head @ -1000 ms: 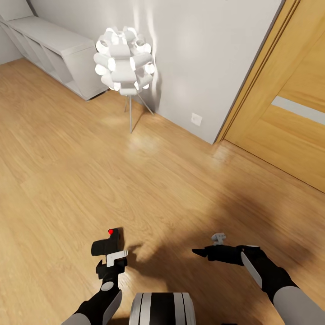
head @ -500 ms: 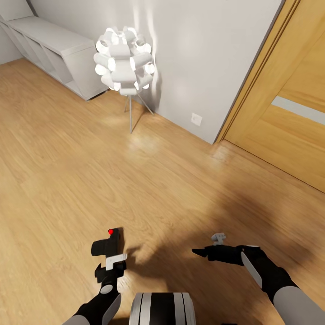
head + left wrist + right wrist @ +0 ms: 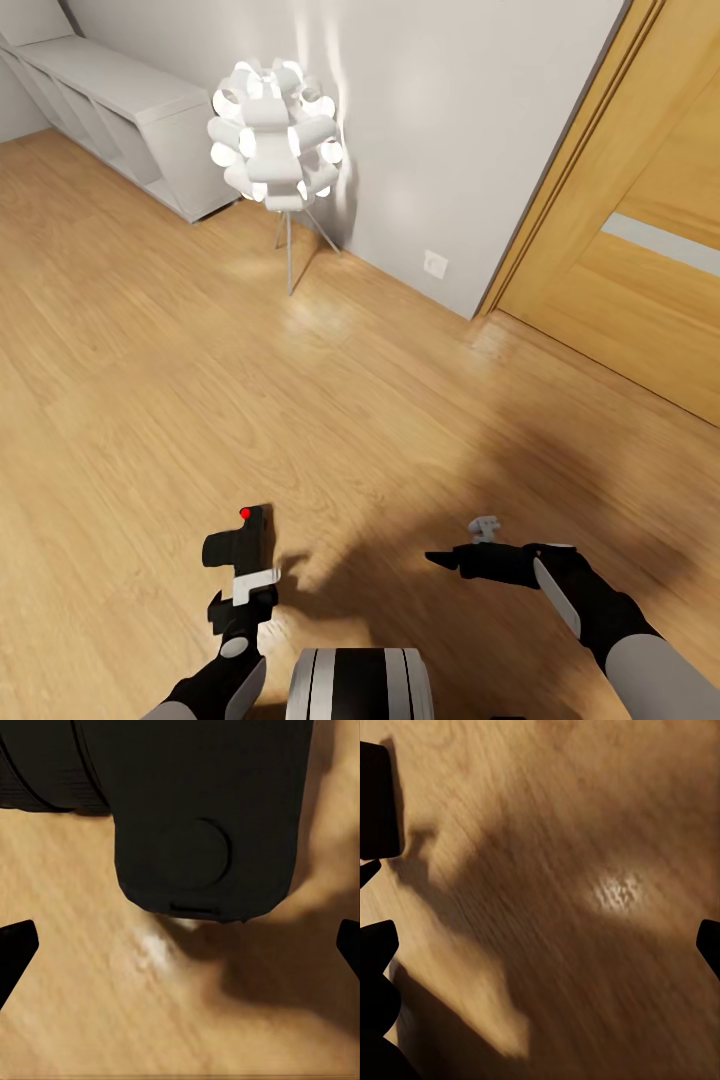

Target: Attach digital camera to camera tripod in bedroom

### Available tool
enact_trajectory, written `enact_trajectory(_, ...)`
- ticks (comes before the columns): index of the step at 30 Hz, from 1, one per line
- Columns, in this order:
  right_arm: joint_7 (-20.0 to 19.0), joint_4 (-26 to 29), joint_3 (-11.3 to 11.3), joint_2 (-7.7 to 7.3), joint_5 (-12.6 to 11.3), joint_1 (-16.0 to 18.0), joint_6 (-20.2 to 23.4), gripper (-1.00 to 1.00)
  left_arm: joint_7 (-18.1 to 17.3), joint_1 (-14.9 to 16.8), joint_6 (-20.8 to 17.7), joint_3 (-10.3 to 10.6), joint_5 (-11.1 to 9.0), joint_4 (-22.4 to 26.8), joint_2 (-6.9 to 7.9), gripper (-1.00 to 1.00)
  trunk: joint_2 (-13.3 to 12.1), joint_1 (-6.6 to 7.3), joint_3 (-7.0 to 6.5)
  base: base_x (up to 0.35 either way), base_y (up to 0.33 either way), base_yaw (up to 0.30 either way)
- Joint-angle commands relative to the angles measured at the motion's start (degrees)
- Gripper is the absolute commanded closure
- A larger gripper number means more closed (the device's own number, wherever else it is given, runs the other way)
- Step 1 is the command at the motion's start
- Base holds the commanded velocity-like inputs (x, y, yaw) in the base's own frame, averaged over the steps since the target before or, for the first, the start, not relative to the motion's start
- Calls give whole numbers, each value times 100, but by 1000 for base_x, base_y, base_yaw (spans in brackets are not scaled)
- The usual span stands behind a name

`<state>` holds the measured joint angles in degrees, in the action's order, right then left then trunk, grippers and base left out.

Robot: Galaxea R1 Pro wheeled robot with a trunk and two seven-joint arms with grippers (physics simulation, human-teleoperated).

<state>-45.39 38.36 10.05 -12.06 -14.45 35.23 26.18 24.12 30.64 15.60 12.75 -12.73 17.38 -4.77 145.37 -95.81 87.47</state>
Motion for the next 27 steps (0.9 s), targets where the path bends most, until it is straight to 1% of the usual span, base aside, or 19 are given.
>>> enact_trajectory(1, 12, 5, 23, -7, -58, 2, 45, -100, 31, 3, 24, 50, -55, -4, 3, -100, 1, 1, 3, 0, 0, 0)
enact_trajectory(22, 13, 5, 17, -7, -58, 1, 45, -100, 34, 3, 22, 31, -74, -16, 3, -100, 1, 1, 3, 16, 0, 0)
enact_trajectory(27, 12, 5, 19, -8, -58, 2, 45, -100, 32, 3, 20, 27, -78, -16, 3, -100, 1, 1, 3, 98, 0, 0)
